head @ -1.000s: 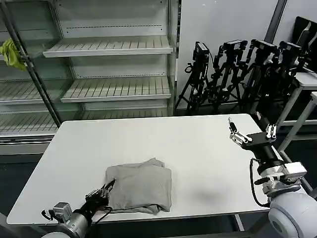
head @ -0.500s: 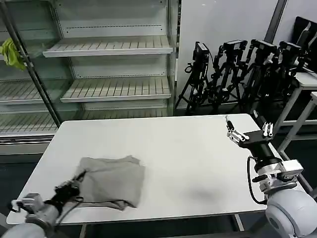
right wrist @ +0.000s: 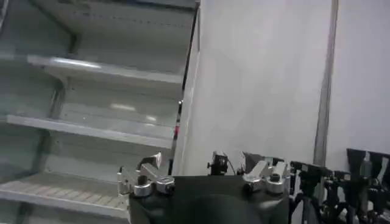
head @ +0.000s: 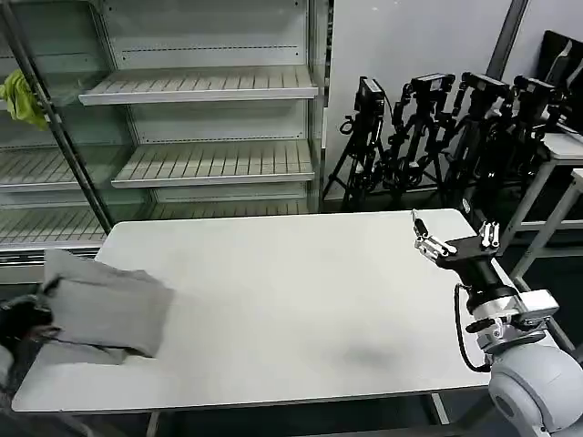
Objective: Fold and organize the clothes.
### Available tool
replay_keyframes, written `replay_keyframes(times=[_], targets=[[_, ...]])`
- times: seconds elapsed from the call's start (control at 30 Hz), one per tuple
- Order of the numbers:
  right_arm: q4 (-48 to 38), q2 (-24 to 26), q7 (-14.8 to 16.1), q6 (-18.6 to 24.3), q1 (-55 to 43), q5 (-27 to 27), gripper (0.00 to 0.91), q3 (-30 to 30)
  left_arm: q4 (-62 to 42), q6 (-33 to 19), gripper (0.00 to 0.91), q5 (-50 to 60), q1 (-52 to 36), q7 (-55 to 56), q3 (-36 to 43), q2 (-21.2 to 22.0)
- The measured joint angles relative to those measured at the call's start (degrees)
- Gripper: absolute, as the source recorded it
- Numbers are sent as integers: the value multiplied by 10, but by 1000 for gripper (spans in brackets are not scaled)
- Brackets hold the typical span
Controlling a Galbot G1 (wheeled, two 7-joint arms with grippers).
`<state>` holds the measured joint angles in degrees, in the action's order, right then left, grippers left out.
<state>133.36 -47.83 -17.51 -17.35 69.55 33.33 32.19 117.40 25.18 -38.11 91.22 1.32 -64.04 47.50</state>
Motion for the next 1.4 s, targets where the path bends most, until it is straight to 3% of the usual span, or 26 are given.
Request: replay_keyframes(times=[0.23, 0.4, 0.97, 1.33, 1.37, 1.4], targets=[[6, 4, 0, 0, 6, 5, 907, 8, 3, -20, 40, 98, -7, -28, -28, -13], [13, 6, -4, -3, 15, 4, 907, 17, 23, -26, 50, 139, -14, -35, 1, -1], [44, 11, -14, -18, 67, -3, 907, 51, -9, -12, 50, 183, -123, -18, 332, 105], [46, 1, -15, -20, 97, -17, 907, 52, -46, -3, 60, 151, -214, 14, 470, 169], [46, 0, -15, -20, 100, -18, 907, 52, -48, -2, 312, 147, -221, 17, 478, 174], [48, -1, -15, -20, 102, -19, 907, 52, -49, -2, 685, 143, -227, 20, 485, 178]])
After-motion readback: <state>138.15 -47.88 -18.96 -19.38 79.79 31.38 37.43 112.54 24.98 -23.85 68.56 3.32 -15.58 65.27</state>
